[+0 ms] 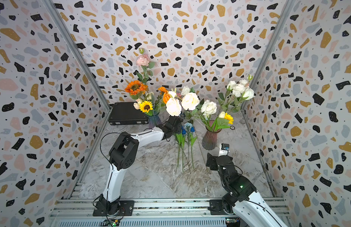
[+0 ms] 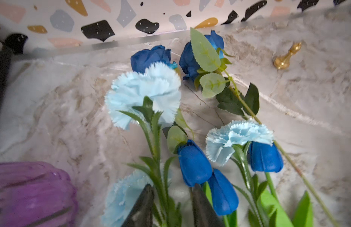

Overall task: Pick out blue flowers from the vase
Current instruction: Adjust the flower at the center of the board, then reset both arms

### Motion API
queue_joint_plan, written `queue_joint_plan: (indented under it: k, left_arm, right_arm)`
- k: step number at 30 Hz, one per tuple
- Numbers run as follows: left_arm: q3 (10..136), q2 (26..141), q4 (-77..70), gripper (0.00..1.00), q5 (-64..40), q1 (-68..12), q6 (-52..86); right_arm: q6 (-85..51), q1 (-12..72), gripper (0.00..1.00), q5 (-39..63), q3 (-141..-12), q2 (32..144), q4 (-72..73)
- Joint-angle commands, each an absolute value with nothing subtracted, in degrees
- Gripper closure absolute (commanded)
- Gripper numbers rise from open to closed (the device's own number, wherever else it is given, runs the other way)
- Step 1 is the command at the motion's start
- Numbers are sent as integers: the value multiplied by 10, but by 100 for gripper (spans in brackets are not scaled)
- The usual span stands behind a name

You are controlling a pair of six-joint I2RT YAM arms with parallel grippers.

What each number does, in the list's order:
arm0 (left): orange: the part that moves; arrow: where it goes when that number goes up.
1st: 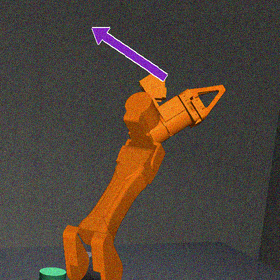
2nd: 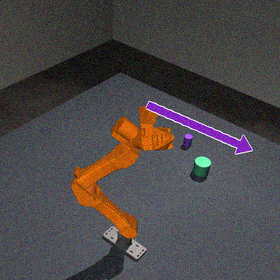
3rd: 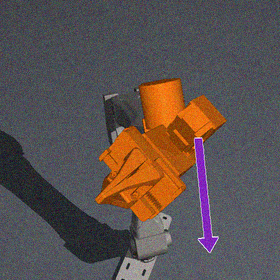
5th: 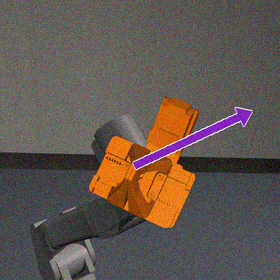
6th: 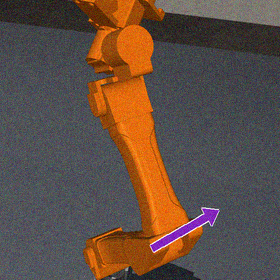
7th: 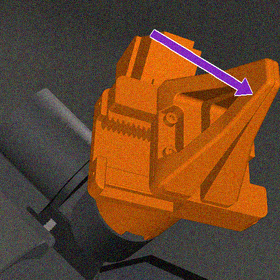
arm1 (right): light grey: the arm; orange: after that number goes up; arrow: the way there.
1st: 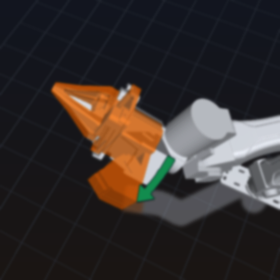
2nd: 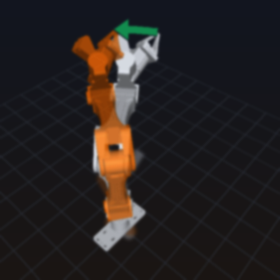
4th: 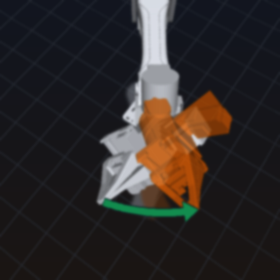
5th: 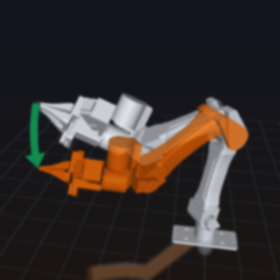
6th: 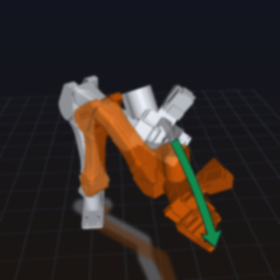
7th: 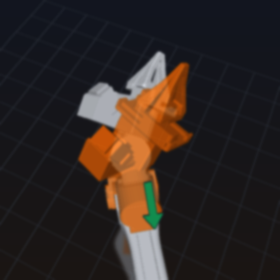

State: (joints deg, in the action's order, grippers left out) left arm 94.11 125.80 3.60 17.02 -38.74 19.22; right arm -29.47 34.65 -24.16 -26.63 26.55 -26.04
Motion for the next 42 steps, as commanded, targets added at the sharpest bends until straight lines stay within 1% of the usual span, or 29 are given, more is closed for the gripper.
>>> queue_joint_plan:
  k: [1,3,8,11,16,20,26,29,33,37,39,41,42]
  left_arm:
    - [940,1229,4,51,175,-388,177]
    - [939,1218,2,45,175,-387,169]
    - [882,1155,-40,38,167,-388,144]
    - [822,1093,-69,33,162,-388,123]
    - [704,971,-107,20,178,-388,79]
    - [618,878,-101,1,211,-385,54]
    - [502,749,-76,1,230,-353,49]
    - [440,697,-88,1,187,-307,62]
    - [367,639,-96,1,176,-252,69]
    - [306,589,-102,1,185,-211,67]
    - [278,578,-120,1,193,-188,70]
    - [258,581,-147,1,180,-148,88]
    - [266,579,-121,1,158,-128,92]
  right_arm:
    - [-289,342,0,-265,-288,267,-268]
    - [-285,339,0,-276,-292,272,-270]
    - [-267,325,0,-298,-297,282,-269]
    - [-262,295,0,-272,-297,302,-267]
    - [-254,214,0,-206,-285,319,-245]
    - [-229,143,0,-166,-285,330,-241]
    - [-220,31,0,-88,-281,383,-208]
    - [-211,2,0,-74,-283,417,-171]
    - [-177,-11,0,-90,-295,478,-134]
    - [-157,-16,0,-142,-294,520,-80]
    - [-151,-27,0,-150,-295,545,-64]
    - [-144,-37,0,-151,-295,582,-43]
    - [-142,-39,0,-154,-295,597,-34]
